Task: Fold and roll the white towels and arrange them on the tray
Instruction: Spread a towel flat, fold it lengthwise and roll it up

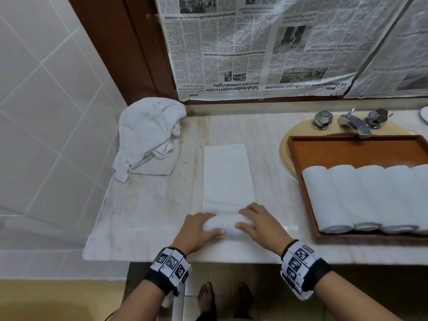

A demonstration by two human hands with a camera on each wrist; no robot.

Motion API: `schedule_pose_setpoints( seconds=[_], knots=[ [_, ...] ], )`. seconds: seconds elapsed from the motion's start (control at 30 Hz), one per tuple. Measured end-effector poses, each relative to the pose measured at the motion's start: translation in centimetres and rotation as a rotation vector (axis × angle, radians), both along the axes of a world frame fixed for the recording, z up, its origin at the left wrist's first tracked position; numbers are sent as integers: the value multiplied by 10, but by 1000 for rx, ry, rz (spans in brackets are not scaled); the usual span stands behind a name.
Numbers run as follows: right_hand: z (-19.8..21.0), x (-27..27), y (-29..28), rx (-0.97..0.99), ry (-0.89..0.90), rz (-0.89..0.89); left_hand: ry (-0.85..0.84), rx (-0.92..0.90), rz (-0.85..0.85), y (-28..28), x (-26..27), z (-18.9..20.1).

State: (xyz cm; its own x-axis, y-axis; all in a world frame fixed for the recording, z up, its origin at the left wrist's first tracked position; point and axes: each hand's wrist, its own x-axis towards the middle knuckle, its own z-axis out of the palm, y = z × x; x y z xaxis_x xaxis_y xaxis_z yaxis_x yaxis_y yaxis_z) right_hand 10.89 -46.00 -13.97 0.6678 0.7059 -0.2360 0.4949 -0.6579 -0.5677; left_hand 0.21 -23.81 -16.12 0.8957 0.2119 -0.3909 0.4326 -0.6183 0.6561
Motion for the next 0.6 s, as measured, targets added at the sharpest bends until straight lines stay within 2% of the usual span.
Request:
schedule_pose_setpoints(
  seconds=[0.1, 0.2, 0.3, 0.4, 0.6],
  knots=[
    [-10, -8, -2, -39, -194, 111, 12, -50, 50, -1, 2, 3],
    [-12, -5, 0, -115, -218, 134, -42, -6, 85, -6, 1, 6],
    [-10, 7, 6, -111, -80, 102, -195, 113, 44, -13, -5, 7],
    [-5, 18, 10, -84, 73, 56, -295, 286, -90, -22, -7, 7],
    [-4, 20, 8, -50, 169, -29, -81, 403, -187, -11, 6, 10]
  ],
)
